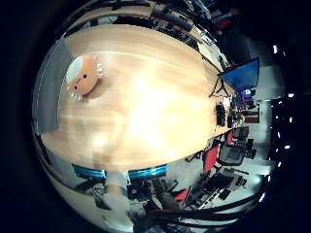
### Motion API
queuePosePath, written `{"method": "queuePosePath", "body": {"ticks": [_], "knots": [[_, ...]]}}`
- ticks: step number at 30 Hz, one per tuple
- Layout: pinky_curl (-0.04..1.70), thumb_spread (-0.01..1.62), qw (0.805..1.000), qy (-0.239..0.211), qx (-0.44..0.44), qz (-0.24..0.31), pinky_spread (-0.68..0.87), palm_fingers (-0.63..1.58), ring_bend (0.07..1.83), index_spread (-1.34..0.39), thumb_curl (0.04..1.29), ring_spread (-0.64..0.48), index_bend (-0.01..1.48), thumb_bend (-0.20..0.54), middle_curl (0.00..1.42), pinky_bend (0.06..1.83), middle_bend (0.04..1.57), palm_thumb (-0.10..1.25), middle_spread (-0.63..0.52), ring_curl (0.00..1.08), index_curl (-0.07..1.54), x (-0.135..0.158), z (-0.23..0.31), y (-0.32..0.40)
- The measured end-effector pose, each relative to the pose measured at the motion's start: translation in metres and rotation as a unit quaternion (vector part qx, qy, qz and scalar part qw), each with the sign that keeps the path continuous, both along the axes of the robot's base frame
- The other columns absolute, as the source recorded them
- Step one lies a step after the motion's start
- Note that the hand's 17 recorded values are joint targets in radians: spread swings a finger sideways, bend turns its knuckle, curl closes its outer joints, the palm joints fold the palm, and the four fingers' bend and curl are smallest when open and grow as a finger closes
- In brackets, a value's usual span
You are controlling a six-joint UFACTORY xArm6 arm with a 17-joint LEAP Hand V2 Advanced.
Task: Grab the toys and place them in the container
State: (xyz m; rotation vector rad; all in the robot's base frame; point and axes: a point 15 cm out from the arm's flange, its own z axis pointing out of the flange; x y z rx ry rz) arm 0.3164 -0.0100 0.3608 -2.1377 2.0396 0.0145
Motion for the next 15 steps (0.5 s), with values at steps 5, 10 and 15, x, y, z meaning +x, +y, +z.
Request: {"method": "queuePosePath", "body": {"ticks": [5, 10, 15], "knots": [[0.23, 1.05, 1.0, 0.002, 0.001, 0.0, 0.38, 0.37, 0.41, -0.46, 0.28, -0.07, 0.18, -0.025, 0.37, 0.18, 0.26, 0.31, -0.14, 0.21, 0.34, -0.0017, 0.0003, 0.0007], [0.22, 1.05, 1.0, -0.002, 0.001, -0.001, 0.38, 0.37, 0.41, -0.46, 0.28, -0.07, 0.18, -0.025, 0.37, 0.18, 0.26, 0.31, -0.14, 0.21, 0.34, -0.0009, 0.0016, 0.0005], [0.22, 1.05, 1.0, 0.0, 0.001, 0.0, 0.38, 0.37, 0.4, -0.46, 0.28, -0.07, 0.18, -0.025, 0.37, 0.19, 0.27, 0.31, -0.14, 0.21, 0.34, 0.0008, 0.0001, 0.001]]}}
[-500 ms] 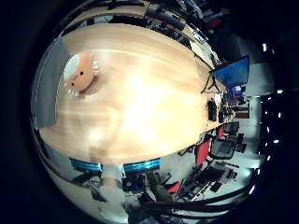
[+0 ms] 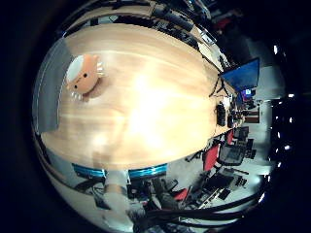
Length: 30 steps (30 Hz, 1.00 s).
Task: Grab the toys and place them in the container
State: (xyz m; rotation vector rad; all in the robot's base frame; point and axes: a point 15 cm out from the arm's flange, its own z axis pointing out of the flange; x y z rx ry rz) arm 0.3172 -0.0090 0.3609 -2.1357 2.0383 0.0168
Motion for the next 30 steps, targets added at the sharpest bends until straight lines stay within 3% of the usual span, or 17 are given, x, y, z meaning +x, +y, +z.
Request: {"method": "queuePosePath", "body": {"ticks": [6, 17, 30], "knots": [[0.22, 1.05, 1.0, 0.005, 0.001, 0.0, 0.37, 0.37, 0.4, -0.46, 0.28, -0.07, 0.18, -0.025, 0.37, 0.19, 0.27, 0.31, -0.14, 0.21, 0.34, 0.002, -0.004, 0.0], [0.23, 1.05, 1.0, -0.016, -0.002, 0.016, 0.37, 0.39, 0.41, -0.46, 0.28, -0.08, 0.17, -0.025, 0.37, 0.2, 0.26, 0.31, -0.14, 0.21, 0.33, 0.039, -0.016, 0.01], [0.26, 1.04, 0.999, 0.016, 0.0, 0.047, 0.37, 0.36, 0.38, -0.46, 0.28, -0.06, 0.16, -0.025, 0.36, 0.24, 0.23, 0.32, -0.13, 0.21, 0.32, 0.084, -0.051, 0.038]]}}
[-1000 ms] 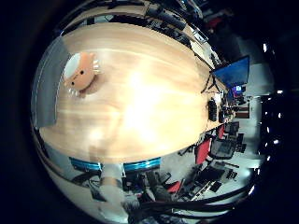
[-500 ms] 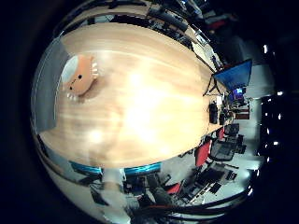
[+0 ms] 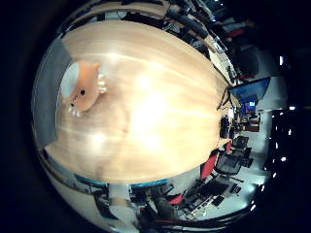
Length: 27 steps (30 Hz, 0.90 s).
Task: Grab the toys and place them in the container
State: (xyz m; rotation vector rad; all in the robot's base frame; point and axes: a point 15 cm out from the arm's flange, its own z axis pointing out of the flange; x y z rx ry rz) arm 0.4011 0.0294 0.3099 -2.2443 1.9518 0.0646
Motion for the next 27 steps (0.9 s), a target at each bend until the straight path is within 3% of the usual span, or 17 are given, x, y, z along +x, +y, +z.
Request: {"method": "queuePosePath", "body": {"ticks": [7, 27], "knots": [[0.27, 1.02, 1.0, -0.012, -0.003, 0.009, 0.37, 0.34, 0.38, -0.45, 0.28, -0.05, 0.16, -0.03, 0.36, 0.26, 0.22, 0.3, -0.12, 0.21, 0.31, 0.027, -0.025, 0.007], [0.31, 0.96, 0.998, 0.04, -0.007, 0.047, 0.35, 0.25, 0.42, -0.44, 0.29, -0.04, 0.14, -0.026, 0.36, 0.44, 0.2, 0.3, -0.1, 0.24, 0.25, 0.046, -0.085, 0.047]]}}
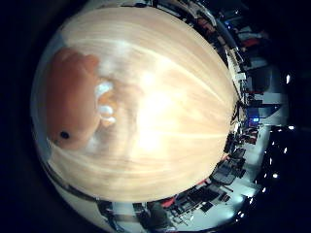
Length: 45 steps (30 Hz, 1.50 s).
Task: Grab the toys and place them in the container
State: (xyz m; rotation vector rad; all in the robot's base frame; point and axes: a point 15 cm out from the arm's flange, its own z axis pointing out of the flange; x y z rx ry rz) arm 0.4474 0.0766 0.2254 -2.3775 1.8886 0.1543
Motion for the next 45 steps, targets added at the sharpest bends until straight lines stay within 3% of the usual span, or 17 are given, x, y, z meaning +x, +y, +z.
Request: {"method": "queuePosePath", "body": {"ticks": [20, 25, 29, 33, 37, 45], "knots": [[0.35, 0.94, 0.998, 0.055, -0.014, -0.003, 0.37, 0.25, 0.57, -0.43, 0.31, -0.07, 0.11, -0.023, 0.37, 0.7, 0.22, 0.4, -0.09, 0.28, 0.21, -0.003, -0.032, -0.007], [0.38, 0.97, 0.998, 0.059, -0.014, -0.007, 0.17, 0.38, 0.72, -0.44, 0.31, -0.18, 0.09, -0.009, 0.37, 0.87, 0.24, 0.46, -0.13, 0.31, 0.18, 0.0, -0.036, -0.009], [0.47, 1.02, 0.998, 0.06, -0.014, -0.009, -0.2, 0.6, 0.95, -0.45, 0.33, -0.31, 0.06, 0.013, 0.39, 1.21, 0.26, 0.59, -0.23, 0.38, 0.13, 0.001, -0.038, -0.008], [0.52, 1.07, 0.998, 0.06, -0.012, -0.009, -0.35, 0.71, 1.08, -0.45, 0.35, -0.38, 0.09, 0.059, 0.44, 1.32, 0.36, 0.74, -0.32, 0.44, 0.12, 0.002, -0.038, -0.008], [0.54, 1.1, 0.998, 0.062, -0.012, -0.012, -0.41, 0.85, 1.17, -0.46, 0.38, -0.39, 0.14, 0.107, 0.5, 1.37, 0.47, 0.89, -0.4, 0.49, 0.11, 0.003, -0.04, -0.009], [0.53, 1.13, 0.998, 0.052, -0.008, -0.015, -0.42, 1.11, 1.14, -0.5, 0.41, -0.37, 0.25, 0.147, 0.6, 1.31, 0.59, 1.07, -0.47, 0.51, 0.19, 0.008, -0.035, -0.008]]}}
